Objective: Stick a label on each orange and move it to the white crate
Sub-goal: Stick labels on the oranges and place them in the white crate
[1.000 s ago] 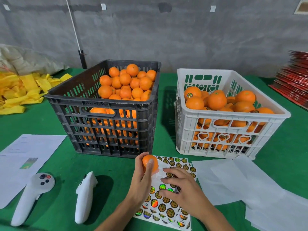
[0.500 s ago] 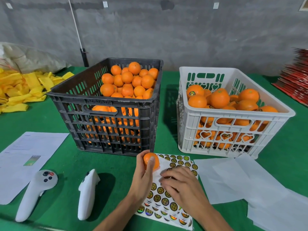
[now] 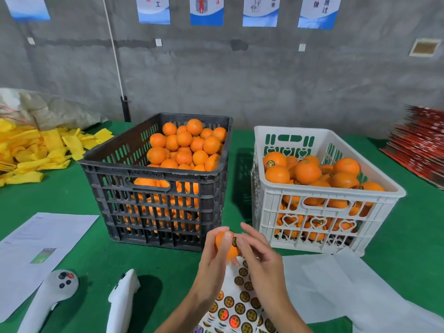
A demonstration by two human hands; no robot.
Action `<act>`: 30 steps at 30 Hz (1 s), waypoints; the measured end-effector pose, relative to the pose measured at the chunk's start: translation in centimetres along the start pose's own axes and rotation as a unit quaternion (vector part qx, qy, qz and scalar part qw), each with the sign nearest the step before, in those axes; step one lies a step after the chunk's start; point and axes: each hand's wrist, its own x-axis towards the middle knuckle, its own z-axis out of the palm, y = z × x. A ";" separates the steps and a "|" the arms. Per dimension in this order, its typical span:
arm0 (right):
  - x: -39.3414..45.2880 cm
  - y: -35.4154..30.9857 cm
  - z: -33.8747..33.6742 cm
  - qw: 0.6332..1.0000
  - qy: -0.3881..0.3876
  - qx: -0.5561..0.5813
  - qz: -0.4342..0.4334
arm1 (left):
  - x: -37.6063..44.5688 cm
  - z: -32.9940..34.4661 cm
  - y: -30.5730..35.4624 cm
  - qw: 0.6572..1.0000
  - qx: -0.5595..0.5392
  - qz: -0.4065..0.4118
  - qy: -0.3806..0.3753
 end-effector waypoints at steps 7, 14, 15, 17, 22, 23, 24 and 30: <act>1.6 -2.9 -1.8 0.992 0.063 0.084 0.067 | 1.3 4.6 3.5 0.998 0.000 0.056 0.021; 5.8 -7.2 -6.8 0.981 0.162 -0.033 -0.105 | 5.7 13.2 10.4 0.985 -0.006 0.170 0.005; 6.5 -7.8 -8.1 0.967 0.203 -0.065 -0.140 | 6.7 14.6 11.5 0.983 0.017 0.184 -0.014; 7.8 -8.7 -10.4 0.942 0.268 -0.100 -0.177 | 8.8 17.1 13.3 0.975 0.078 0.201 -0.043; 8.8 -9.7 -12.7 0.922 0.293 -0.149 -0.206 | 14.3 21.8 14.8 0.937 0.242 0.180 -0.175; 9.0 -9.7 -12.5 0.921 0.285 -0.163 -0.211 | 15.0 22.0 14.9 0.936 0.248 0.163 -0.189; 9.2 -9.8 -12.2 0.920 0.275 -0.175 -0.218 | 15.7 21.7 14.9 0.936 0.252 0.159 -0.188; 12.6 -10.7 -6.7 0.936 0.165 -0.185 -0.251 | 18.3 12.0 16.7 0.873 0.373 0.313 -0.038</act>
